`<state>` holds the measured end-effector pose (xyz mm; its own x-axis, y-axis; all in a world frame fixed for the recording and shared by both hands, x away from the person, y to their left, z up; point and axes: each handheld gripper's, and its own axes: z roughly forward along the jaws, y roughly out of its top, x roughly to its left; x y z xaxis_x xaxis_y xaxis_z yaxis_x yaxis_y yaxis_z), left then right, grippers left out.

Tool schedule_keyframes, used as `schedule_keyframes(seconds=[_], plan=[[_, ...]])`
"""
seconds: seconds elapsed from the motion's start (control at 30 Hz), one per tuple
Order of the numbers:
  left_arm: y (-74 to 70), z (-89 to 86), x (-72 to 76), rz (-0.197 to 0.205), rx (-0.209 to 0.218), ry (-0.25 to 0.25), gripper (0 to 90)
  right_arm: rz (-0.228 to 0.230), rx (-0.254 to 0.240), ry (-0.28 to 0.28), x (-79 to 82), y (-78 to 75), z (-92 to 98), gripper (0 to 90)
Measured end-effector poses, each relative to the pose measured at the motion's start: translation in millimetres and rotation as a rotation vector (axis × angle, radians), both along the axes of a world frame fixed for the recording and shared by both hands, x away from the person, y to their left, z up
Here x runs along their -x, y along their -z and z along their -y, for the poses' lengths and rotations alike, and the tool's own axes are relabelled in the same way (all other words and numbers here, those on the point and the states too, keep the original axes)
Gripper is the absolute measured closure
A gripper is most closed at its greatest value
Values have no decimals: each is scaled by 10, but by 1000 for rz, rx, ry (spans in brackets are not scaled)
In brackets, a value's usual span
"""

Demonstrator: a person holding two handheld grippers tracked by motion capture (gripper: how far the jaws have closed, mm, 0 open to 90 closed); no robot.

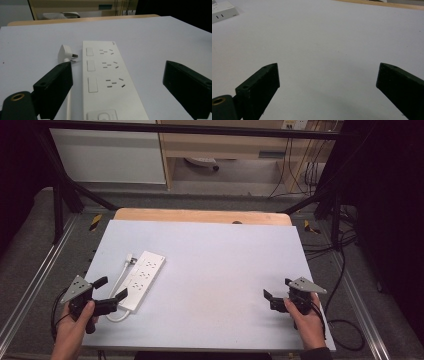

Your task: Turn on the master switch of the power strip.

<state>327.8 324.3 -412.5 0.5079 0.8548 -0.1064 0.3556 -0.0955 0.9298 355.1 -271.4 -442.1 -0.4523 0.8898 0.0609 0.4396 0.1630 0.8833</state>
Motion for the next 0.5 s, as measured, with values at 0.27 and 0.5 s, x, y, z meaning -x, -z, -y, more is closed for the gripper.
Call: schedule_keyframes(seconds=[0.27,0.5], plan=[[-59,-10,29,30,19,-13,92,10,5,2,10,-15,-11,39],[-126,-35,58,53,34,-33,73,8,14,5,22,-31,-29,36]])
